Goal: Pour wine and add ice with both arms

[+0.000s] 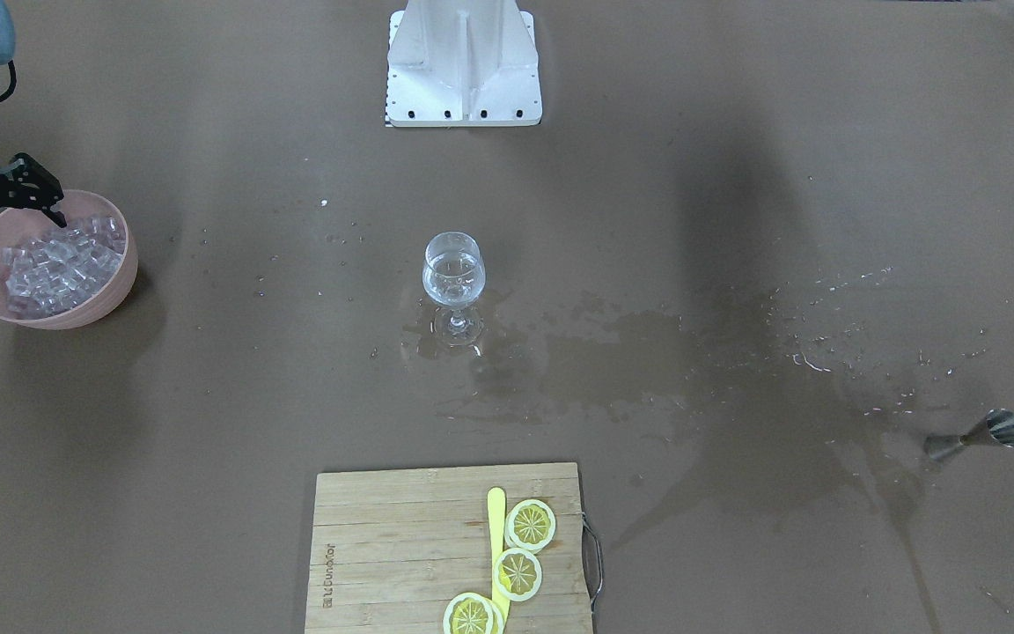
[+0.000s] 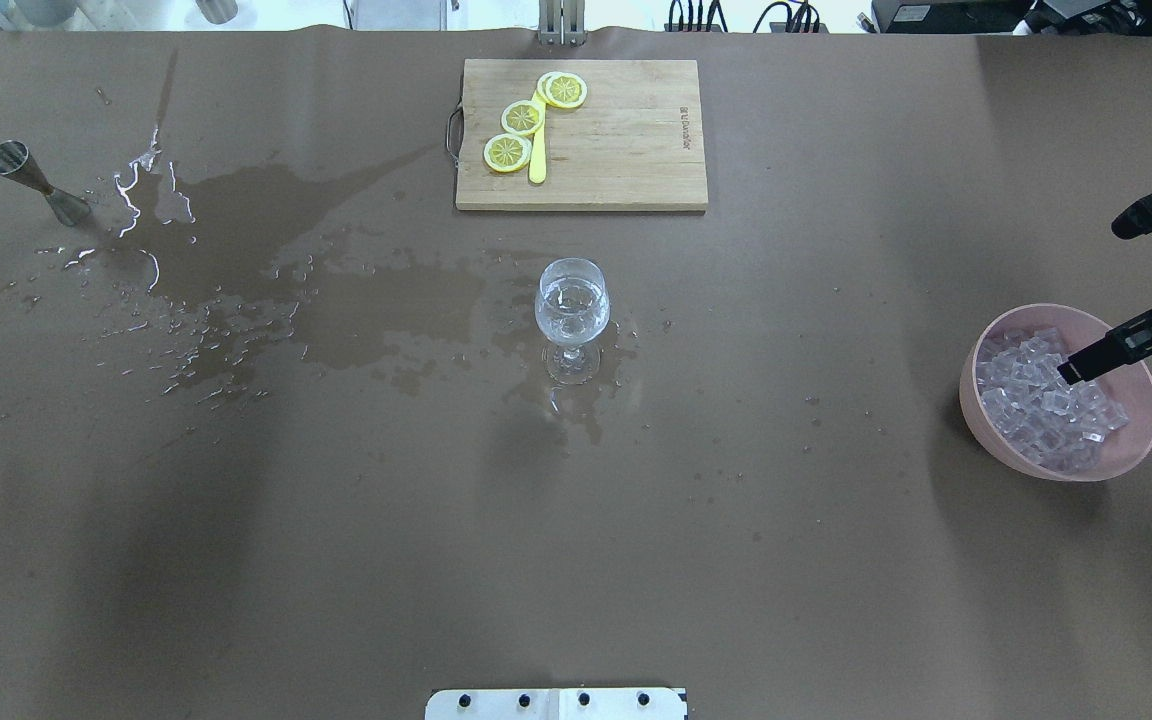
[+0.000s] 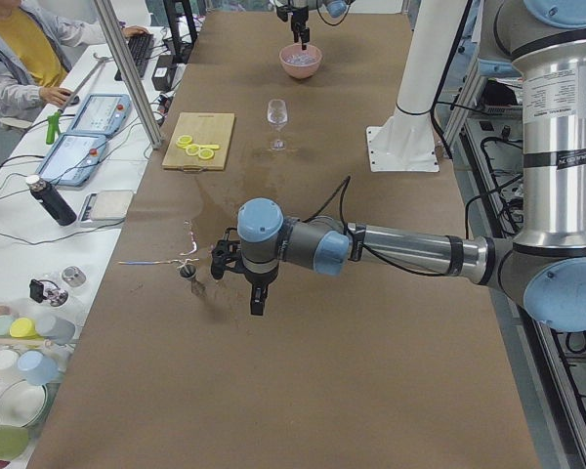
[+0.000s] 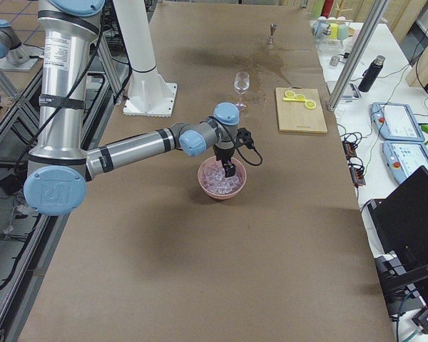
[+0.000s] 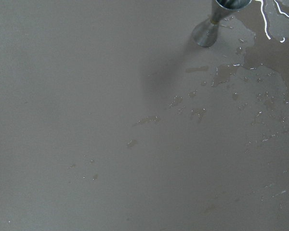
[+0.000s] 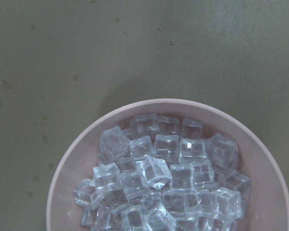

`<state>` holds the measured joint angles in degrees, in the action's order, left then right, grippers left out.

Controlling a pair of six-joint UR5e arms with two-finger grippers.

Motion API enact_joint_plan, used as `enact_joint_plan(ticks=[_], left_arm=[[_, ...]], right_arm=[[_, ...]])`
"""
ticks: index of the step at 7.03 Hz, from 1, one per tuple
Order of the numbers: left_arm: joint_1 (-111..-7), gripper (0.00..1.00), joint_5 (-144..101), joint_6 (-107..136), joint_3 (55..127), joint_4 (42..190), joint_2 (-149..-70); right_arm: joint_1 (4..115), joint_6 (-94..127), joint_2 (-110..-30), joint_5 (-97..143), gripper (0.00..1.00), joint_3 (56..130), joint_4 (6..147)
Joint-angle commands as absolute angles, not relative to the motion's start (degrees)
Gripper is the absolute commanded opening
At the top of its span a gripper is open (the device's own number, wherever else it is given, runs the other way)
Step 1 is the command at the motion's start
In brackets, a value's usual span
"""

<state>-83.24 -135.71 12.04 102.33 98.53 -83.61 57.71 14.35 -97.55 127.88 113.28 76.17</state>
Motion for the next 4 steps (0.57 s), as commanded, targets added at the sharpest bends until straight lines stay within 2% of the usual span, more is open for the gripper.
enact_joint_plan(ticks=[1,4], left_arm=[[-83.2,0.98,-135.7,12.1,102.4,98.5,-83.6],[-83.2,0.98,-135.7,12.2,102.3,98.5,-83.7]], right_arm=[[55.2,13.5,-98.0,125.1,0.90,113.0,75.5],[53.1,13.5,-97.9,123.2,0.90,112.0,75.4]])
